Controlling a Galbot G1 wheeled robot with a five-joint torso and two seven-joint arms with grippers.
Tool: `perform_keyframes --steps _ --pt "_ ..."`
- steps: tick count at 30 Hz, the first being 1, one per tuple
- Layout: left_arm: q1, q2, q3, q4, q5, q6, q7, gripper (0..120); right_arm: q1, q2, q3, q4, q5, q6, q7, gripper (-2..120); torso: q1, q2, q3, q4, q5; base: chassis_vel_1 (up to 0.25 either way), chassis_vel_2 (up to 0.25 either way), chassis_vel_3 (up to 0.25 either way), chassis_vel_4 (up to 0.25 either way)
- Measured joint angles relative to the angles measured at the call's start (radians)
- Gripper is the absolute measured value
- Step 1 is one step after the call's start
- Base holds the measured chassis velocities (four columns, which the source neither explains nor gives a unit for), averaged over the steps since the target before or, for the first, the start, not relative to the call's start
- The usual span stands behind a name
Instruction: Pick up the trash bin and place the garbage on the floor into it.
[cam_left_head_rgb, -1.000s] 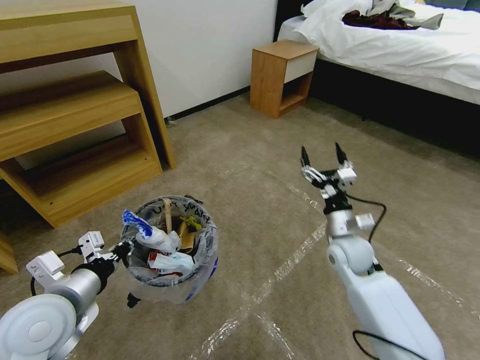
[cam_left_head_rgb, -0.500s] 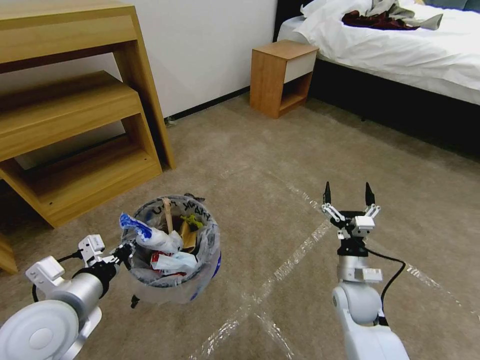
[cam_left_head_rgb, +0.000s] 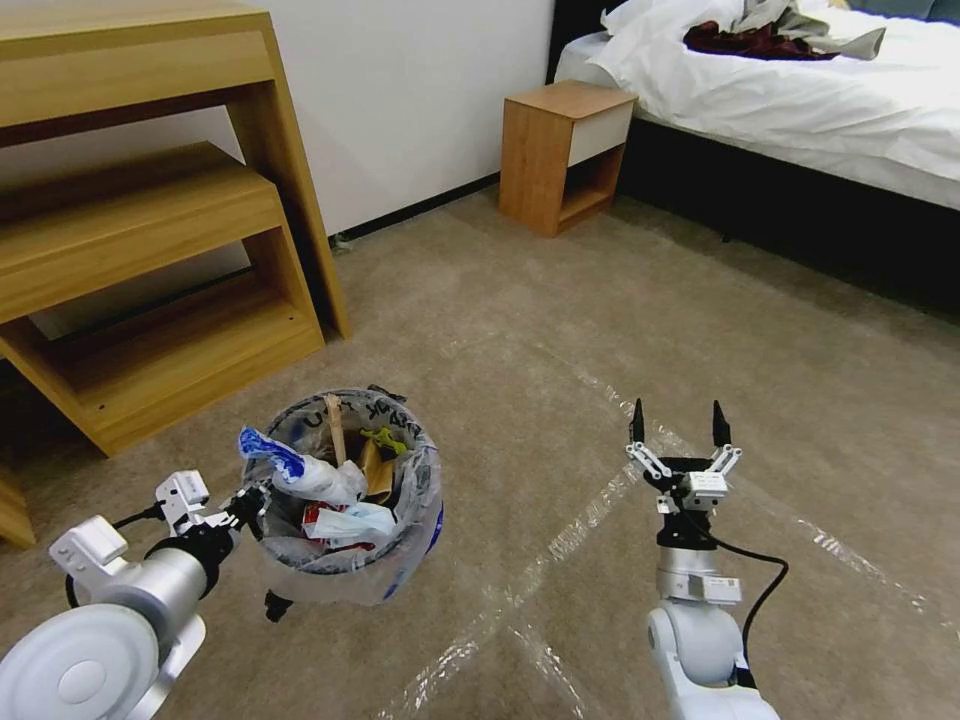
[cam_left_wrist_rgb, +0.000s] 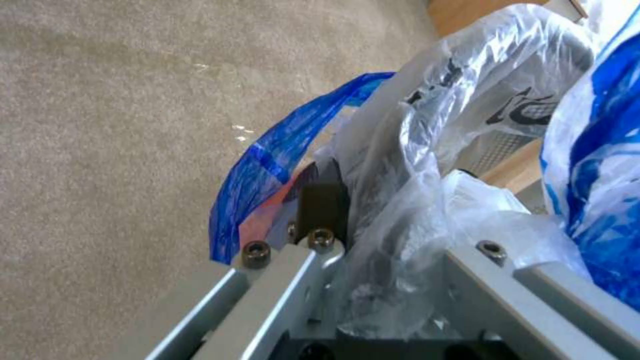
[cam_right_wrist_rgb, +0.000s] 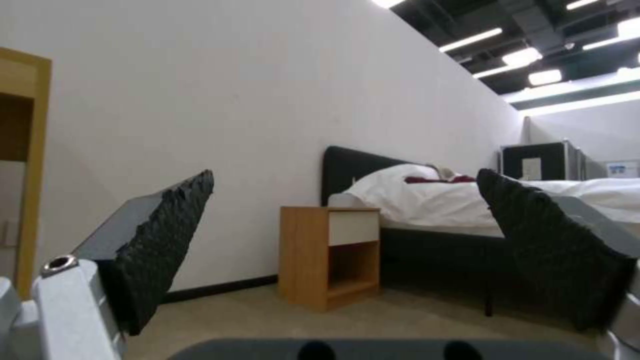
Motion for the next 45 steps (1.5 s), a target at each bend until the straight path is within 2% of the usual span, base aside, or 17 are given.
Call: perform_keyframes --steps 14,45 --pt "0.0 0.011 -0.005 -0.001 -0.007 0.0 -0.001 0 0.004 0.004 0.004 -0.021 -0.016 0.022 -0.007 100 0.0 0.0 0.0 -0.0001 -0.0001 -0.048 0.047 0.045 -0.049" --pt "-0.022 0.031 -0.003 0.028 -0.013 -0.004 -0.004 0 0.033 0.014 -0.031 -0.072 -0.024 0.035 -0.013 100 0.0 0.0 0.0 -0.0001 -0.0003 -0.176 0.182 0.182 -0.185"
